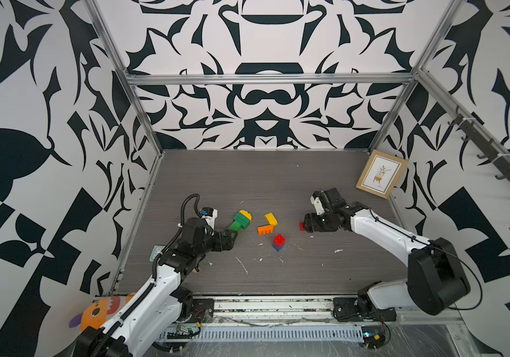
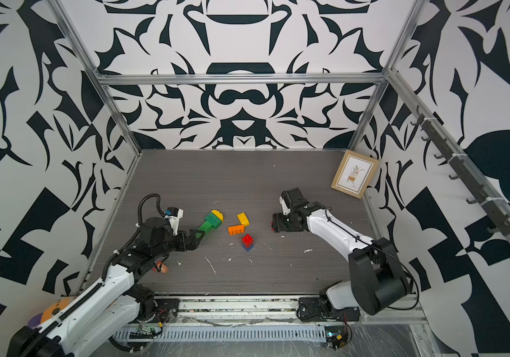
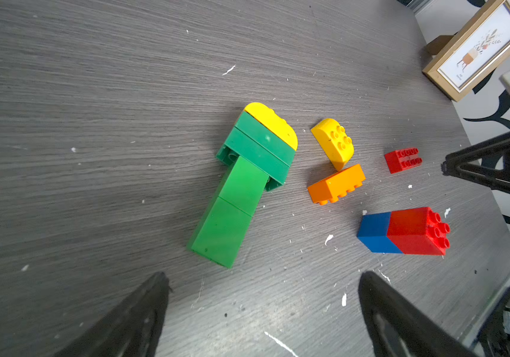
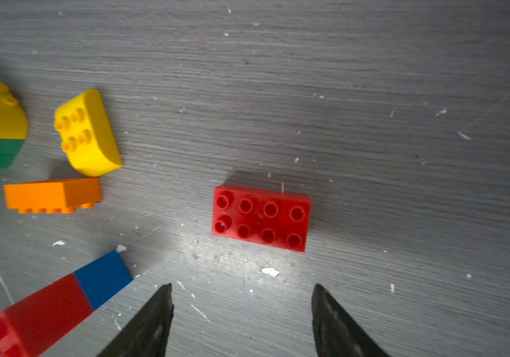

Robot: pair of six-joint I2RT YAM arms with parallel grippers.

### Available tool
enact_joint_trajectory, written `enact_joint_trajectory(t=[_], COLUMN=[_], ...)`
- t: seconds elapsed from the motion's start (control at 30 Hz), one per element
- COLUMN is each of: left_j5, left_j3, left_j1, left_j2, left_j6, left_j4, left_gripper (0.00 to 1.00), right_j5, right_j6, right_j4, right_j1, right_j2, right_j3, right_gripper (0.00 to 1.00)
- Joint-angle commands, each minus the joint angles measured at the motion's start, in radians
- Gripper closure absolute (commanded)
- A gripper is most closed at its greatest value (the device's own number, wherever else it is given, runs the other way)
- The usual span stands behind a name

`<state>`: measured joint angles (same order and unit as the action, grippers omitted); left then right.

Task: Assemble an ice cream with lego
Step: Pick up the lego brick from the center of the board.

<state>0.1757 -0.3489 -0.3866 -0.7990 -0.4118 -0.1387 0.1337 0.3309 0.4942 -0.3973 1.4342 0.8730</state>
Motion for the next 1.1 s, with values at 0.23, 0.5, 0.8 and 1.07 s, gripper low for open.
enact_joint_trajectory(t=[0.23, 0.5, 0.8, 1.07], left_j5=[0.000, -0.002, 0.003, -0.002], left_j3=[0.013, 0.017, 0.005, 0.011], left_j1=[-0.001, -0.001, -0.001, -0.001], left_j2=[0.010, 0.019, -0.011, 0.002], left_j6=[-0.003, -0.004, -0.004, -0.006], left_j4=[0.002, 0.002, 0.001, 0.001], left_gripper=[0.01, 0.01, 0.00, 0.01], right_j5=[0.097, 0.202, 0.283, -0.112], right_j6=[-0.061, -0.035, 0.103, 0.022], right_j4=[-0.167, -0.161, -0.206, 0.009], right_j1=[0.036, 0.059, 0.054, -0.115], right_j2=[0.217, 0.244, 0.044, -0.071], right_j3=[0.148, 0.115, -0.129, -0.095], right_gripper=[0.26, 0.26, 0.26, 0.33])
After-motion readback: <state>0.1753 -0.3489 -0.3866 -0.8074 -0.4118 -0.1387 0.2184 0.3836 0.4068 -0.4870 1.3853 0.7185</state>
